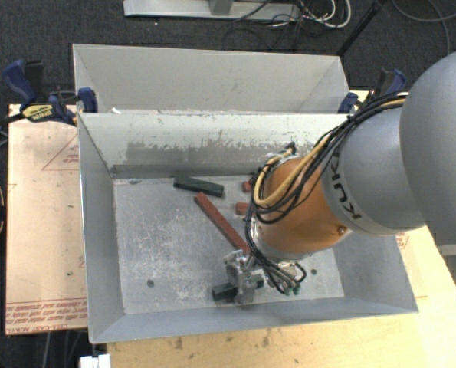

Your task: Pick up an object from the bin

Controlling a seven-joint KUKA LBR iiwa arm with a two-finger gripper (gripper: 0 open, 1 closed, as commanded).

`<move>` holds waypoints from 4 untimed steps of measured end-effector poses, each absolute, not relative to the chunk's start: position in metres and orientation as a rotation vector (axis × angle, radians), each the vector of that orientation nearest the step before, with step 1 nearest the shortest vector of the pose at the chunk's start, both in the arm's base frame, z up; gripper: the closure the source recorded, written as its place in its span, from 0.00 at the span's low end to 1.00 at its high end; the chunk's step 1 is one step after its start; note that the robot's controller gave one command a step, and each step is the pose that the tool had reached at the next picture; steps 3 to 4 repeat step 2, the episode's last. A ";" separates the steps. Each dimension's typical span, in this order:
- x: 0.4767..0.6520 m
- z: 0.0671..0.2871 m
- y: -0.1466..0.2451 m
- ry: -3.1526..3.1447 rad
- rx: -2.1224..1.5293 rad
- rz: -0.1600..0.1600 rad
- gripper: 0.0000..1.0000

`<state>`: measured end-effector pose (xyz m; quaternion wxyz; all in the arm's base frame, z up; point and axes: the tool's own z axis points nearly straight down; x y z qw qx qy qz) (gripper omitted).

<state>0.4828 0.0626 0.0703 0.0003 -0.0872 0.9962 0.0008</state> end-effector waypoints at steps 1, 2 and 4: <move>0.483 0.070 0.063 3.129 -0.274 0.002 1.00; 0.496 0.228 0.057 3.126 -0.266 0.001 1.00; 0.496 0.228 0.057 3.126 -0.266 0.001 1.00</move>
Offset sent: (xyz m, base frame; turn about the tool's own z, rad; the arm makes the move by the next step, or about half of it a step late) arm 0.0123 -0.0064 0.1573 0.0033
